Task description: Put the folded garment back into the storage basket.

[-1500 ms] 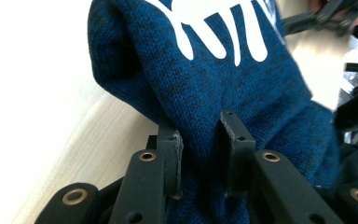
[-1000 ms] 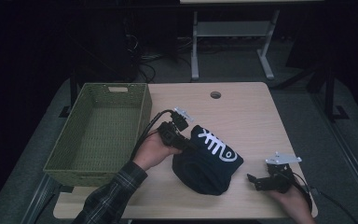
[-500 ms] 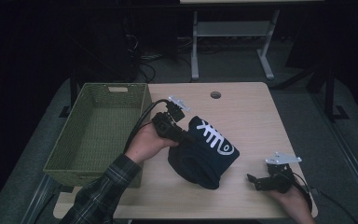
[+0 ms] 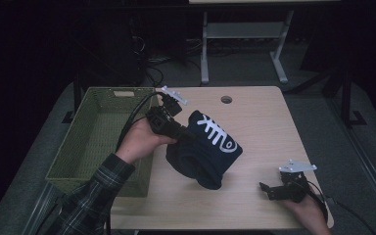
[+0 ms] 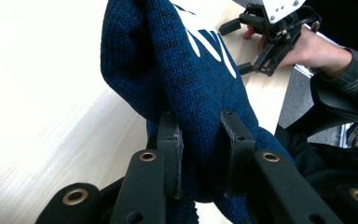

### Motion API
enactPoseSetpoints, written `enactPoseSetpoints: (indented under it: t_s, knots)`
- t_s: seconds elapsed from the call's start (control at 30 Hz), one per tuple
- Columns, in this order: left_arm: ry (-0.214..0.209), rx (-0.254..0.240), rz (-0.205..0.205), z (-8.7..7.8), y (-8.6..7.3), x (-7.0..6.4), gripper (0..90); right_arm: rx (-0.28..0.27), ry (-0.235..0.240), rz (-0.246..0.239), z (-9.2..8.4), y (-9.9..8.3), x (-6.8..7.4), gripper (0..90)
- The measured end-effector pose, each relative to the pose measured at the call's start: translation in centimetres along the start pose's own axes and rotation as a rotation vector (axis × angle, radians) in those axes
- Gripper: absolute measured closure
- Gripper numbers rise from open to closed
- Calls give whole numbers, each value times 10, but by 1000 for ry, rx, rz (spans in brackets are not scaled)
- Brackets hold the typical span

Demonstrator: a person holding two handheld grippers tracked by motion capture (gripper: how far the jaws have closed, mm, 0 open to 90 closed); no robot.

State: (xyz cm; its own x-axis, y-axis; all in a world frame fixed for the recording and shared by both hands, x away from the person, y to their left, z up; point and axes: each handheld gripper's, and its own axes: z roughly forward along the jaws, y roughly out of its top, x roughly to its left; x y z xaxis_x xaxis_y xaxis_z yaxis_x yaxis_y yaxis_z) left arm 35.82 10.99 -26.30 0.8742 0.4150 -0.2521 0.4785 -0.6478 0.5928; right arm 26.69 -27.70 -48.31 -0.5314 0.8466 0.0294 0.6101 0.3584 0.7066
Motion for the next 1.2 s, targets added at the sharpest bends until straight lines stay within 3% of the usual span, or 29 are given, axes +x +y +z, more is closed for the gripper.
enactPoseSetpoints:
  t_s: [0.6,1.2]
  knots:
    - [55,-58,-31,-63,-5,7,732,0,0,0,0,0,0,36]
    - [136,-101,-93,-116,-26,18,732,0,0,0,0,0,0,35]
